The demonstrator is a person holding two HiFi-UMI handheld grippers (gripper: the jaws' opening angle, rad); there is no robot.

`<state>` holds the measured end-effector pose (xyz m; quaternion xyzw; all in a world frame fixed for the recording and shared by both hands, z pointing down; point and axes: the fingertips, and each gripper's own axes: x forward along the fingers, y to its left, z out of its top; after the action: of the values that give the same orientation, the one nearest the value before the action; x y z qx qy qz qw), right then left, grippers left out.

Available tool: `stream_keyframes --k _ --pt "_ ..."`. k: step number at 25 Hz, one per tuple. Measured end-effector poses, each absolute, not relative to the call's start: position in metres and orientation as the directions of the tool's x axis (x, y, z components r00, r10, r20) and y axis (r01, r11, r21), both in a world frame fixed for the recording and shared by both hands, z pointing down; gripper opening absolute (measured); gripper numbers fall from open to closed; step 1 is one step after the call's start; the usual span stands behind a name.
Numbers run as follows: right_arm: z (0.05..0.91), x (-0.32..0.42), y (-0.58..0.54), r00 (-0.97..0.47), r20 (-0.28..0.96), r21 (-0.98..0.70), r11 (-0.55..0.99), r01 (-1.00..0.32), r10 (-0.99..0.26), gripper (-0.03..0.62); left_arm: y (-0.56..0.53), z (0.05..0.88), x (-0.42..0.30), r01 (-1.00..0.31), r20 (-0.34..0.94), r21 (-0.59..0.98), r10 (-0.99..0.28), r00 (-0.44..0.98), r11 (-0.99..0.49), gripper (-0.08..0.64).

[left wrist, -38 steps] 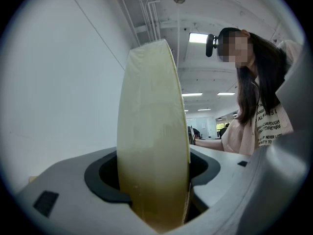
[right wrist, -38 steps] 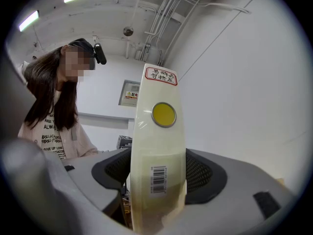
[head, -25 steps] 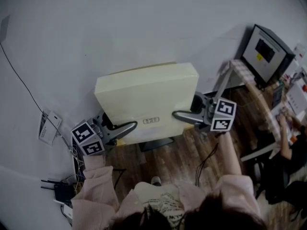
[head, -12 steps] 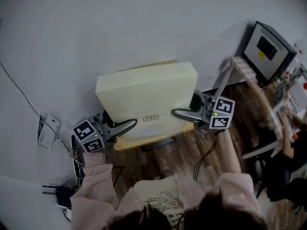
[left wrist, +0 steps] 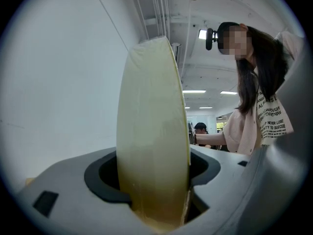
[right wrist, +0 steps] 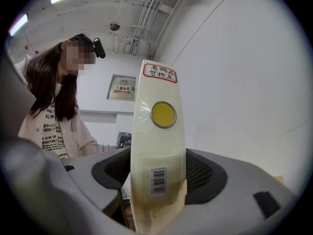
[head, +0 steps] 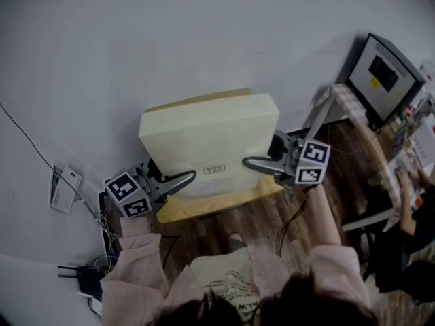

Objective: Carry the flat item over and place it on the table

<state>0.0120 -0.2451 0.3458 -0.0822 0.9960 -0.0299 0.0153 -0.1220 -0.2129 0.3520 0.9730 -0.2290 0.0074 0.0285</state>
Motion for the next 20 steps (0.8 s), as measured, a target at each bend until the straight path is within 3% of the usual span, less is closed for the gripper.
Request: stream_keyframes --k 20 --pt "0.381 0.019 -0.329 -0.995 0.025 -0.1 0.99 -0.094 -0.092 0.321 -0.29 0.384 -0.11 -0.522 0.114 0.086 -0.512 0.852 -0.849 0.345"
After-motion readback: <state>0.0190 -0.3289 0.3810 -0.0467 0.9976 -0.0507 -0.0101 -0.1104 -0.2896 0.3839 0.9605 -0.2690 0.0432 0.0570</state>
